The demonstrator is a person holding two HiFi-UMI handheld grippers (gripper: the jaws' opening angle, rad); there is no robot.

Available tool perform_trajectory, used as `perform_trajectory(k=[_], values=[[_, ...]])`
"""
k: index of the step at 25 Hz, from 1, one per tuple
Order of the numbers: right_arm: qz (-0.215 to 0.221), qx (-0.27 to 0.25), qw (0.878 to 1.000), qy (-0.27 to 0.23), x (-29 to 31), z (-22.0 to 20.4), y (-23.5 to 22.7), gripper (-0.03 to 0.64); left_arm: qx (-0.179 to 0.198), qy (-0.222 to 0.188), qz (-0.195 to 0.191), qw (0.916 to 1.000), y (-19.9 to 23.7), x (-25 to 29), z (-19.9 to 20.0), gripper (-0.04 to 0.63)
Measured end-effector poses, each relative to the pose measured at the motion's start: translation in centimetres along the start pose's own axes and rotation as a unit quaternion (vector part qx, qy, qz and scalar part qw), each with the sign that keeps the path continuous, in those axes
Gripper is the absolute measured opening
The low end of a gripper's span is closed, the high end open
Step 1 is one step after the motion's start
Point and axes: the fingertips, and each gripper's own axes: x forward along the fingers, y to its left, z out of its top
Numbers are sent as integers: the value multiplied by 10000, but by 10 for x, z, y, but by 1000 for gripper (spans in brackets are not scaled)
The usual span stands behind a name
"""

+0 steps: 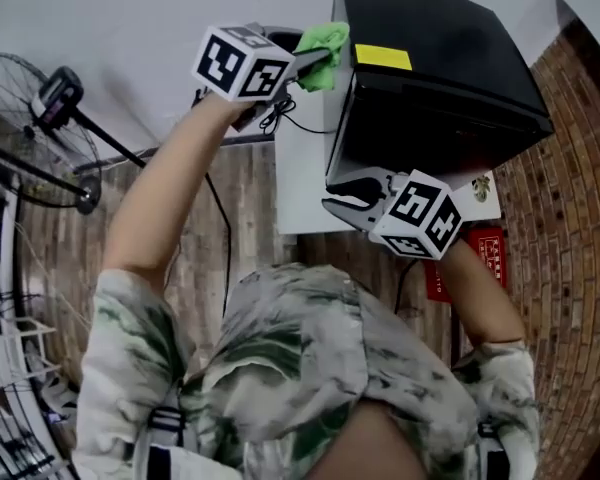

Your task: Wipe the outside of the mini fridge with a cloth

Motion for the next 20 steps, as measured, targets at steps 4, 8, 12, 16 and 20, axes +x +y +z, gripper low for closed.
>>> perform_trajectory(k=[4,8,12,16,20], values=[[-228,308,9992,-101,17,5,1,91,-124,-170,-296,9993,-8,8,-20,135],[-520,585,9969,-102,27,3,2,91,-171,-198,-576,9980,-17,18,-40,135],[-773,927,9926,-113,31,-3,3,91,-186,-113,-762,9969,-24,29,-67,133],[-1006,1155,9881,-111,36,-11,3,91,-140,77,-768,9969,-28,42,-102,133],[-1144,1337,9843,-114,42,-17,6,91,-210,314,-765,9964,-33,59,-145,133]])
